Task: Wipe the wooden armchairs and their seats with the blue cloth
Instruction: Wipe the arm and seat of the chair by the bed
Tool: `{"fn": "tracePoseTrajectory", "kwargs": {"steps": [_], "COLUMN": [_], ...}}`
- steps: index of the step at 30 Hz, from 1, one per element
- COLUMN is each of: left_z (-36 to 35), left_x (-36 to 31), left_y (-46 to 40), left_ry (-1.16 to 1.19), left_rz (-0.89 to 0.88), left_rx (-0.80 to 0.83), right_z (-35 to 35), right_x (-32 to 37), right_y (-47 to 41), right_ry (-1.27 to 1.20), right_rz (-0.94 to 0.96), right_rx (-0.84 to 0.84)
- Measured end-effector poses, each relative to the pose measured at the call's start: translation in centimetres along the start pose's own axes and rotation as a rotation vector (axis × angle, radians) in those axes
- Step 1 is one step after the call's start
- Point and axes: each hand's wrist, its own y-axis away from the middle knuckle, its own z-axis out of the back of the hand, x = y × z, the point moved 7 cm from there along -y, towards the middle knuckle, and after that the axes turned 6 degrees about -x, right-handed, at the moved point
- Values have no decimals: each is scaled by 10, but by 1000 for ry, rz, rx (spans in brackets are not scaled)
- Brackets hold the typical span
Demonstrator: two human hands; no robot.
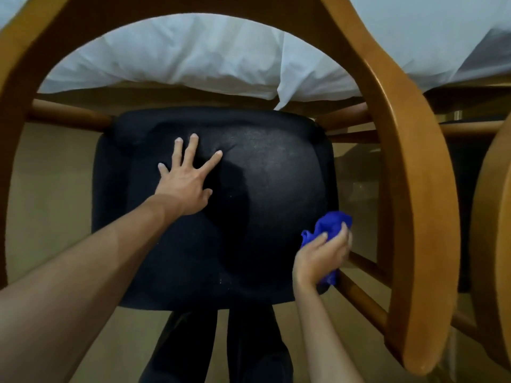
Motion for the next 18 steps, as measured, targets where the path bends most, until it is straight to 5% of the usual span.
{"fn": "tracePoseTrajectory", "kwargs": {"steps": [6, 12, 15, 18], "left_z": [11, 7, 0, -5], "left_x": [16, 51, 79, 89], "left_y": [4, 25, 38, 43], "left_ry": [100, -111, -32, -8], "left_rz": [-29, -40, 69, 85], "left_rx": [-49, -65, -66, -90], "right_z": [-96, -23, -38, -75], "right_x": [141, 10, 31, 104], "right_y": [77, 200, 156, 95], "right_ry": [62, 63, 3, -27], "right_rz": [868, 1584, 1730, 1568], "right_rx": [303, 797, 801, 648]}}
